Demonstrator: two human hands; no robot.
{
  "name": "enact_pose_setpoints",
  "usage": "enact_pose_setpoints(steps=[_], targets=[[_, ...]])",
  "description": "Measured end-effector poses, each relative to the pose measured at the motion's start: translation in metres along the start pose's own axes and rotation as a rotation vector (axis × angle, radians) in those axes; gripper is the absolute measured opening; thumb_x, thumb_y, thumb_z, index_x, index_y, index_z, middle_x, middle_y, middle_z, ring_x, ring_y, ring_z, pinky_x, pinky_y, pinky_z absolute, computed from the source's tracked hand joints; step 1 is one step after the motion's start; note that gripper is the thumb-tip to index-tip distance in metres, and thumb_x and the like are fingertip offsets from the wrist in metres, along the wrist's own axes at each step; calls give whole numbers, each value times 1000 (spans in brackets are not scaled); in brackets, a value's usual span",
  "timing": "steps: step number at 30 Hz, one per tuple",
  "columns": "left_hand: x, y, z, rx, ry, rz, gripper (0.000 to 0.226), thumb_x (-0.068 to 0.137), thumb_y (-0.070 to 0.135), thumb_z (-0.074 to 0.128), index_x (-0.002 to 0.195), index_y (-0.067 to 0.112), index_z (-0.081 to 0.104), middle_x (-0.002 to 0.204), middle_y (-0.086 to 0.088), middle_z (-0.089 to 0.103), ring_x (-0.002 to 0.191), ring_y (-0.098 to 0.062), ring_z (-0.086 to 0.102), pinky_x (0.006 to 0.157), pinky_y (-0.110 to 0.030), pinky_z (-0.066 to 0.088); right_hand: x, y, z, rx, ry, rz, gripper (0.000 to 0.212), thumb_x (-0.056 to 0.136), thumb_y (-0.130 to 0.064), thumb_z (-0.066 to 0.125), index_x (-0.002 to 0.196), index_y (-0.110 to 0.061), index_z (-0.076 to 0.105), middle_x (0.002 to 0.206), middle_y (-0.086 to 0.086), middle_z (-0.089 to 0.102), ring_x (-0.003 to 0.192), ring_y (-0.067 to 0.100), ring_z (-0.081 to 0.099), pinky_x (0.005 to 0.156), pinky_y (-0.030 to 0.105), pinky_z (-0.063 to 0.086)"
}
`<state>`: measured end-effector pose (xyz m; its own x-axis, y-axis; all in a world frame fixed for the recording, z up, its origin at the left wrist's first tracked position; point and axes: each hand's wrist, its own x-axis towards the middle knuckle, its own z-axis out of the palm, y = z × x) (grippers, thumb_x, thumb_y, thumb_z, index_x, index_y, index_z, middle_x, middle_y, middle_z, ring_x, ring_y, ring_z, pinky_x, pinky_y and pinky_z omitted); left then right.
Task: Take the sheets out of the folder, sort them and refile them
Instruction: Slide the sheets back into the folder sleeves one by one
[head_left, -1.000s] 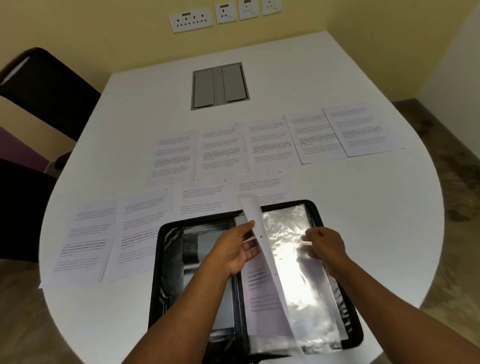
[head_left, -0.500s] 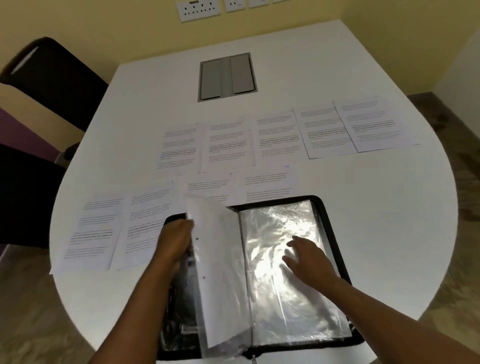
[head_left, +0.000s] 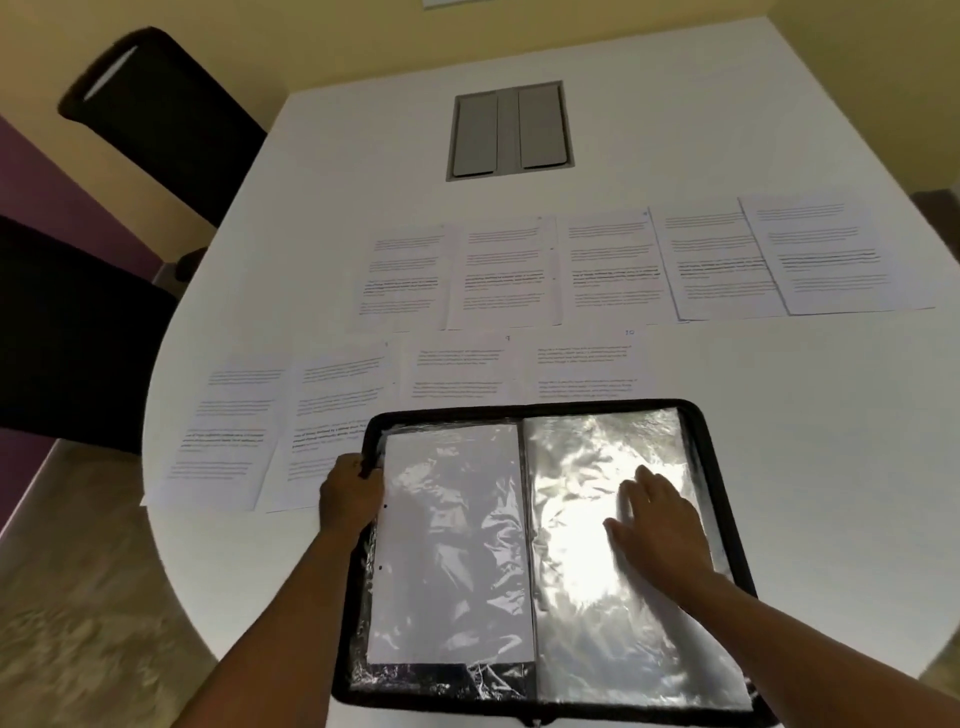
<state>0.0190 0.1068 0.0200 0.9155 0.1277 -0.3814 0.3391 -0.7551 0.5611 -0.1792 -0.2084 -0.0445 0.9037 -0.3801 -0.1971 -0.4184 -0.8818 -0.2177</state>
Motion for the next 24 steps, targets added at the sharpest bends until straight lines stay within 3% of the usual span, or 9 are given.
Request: enact_pose_setpoints(steps=[3,6,10,15,24], targets=[[-5,4,18,61,-51,128,36,92,18,59,126,10,56,125,-12,60,114,-31,56,91,-30,41,9,-9,3,9,44,-9,44,80,-48,64,110,-17,56,126,5,52,116,25,50,91,40,46],[2,12,32,63,-97,185,38,92,20,60,129,12,56,131,-8,58,117,-25,55,96,-27,39,30,-28,4,50,27,-80,54,84,-48,63,125,-13,56,136,9,53,126,28,49,104,42,42],[26,34,37,32,-78,246,38,91,18,61,129,11,56,130,-7,58,118,-23,54,95,-20,36,74,-71,-12,233,20,-122,53,90,-41,60,133,-11,55,134,9,58,126,28,51,106,38,38],[86,68,23,-29,33,217,42,91,23,63,130,8,54,125,-8,59,112,-23,57,95,-27,42,147,-137,-34,503,-14,-101,50,96,-34,57,140,-13,47,137,6,54,127,23,48,105,32,36],[232,126,7,-54,162,159,62,86,32,70,136,5,46,136,-15,51,123,-29,50,101,-34,41,294,-219,-31,399,-80,-265,56,101,-38,45,150,-12,33,156,7,33,142,22,31,116,33,22]])
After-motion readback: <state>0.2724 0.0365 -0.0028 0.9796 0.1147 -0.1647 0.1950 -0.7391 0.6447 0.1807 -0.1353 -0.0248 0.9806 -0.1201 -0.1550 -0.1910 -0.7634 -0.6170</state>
